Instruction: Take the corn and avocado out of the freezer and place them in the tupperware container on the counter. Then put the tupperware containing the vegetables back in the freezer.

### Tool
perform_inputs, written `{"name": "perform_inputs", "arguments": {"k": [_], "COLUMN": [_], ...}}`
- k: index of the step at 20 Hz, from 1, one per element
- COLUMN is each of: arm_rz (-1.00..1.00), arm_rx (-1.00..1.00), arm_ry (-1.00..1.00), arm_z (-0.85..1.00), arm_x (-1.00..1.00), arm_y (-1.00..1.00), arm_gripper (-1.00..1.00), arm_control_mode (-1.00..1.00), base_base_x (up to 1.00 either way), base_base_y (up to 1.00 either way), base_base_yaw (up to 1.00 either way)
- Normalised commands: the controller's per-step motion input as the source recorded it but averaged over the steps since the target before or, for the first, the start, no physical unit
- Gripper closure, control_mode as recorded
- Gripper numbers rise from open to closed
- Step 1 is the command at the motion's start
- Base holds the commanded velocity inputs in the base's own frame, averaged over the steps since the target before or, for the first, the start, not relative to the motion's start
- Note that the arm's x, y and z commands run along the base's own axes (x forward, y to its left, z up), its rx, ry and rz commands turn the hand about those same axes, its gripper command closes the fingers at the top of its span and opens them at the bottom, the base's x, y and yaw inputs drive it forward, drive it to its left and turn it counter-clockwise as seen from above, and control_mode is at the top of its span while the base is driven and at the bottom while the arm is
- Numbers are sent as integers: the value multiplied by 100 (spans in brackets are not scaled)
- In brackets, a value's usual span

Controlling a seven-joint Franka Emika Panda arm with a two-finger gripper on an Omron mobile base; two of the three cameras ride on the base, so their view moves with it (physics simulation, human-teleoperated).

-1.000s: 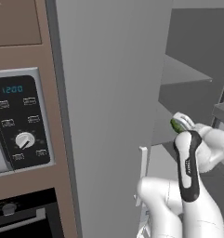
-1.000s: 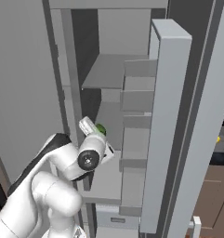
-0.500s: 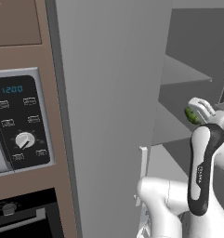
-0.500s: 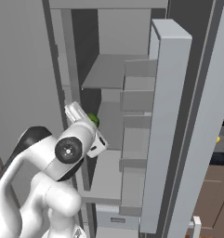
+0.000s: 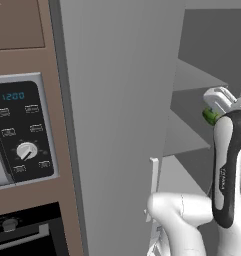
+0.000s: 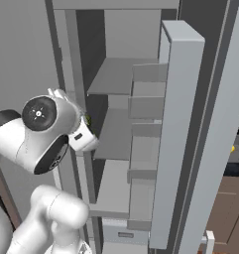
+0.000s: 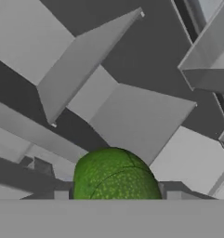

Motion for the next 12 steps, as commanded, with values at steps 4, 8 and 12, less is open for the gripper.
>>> {"name": "perform_inputs", "arguments": {"k": [4, 8, 12], "arm_rz": [0, 0, 1], "arm_rx": [-17, -17, -13], "arm_ry": [20, 14, 10], "arm_z": [6, 0, 0], "arm_x": [-28, -6, 0], "arm_y": [39, 23, 18], "arm_gripper": [100, 100, 100], "arm_control_mode": [-100, -100, -100], "base_base_x": [0, 0, 0], "base_base_y": [0, 0, 0], "base_base_yaw": [0, 0, 0]}}
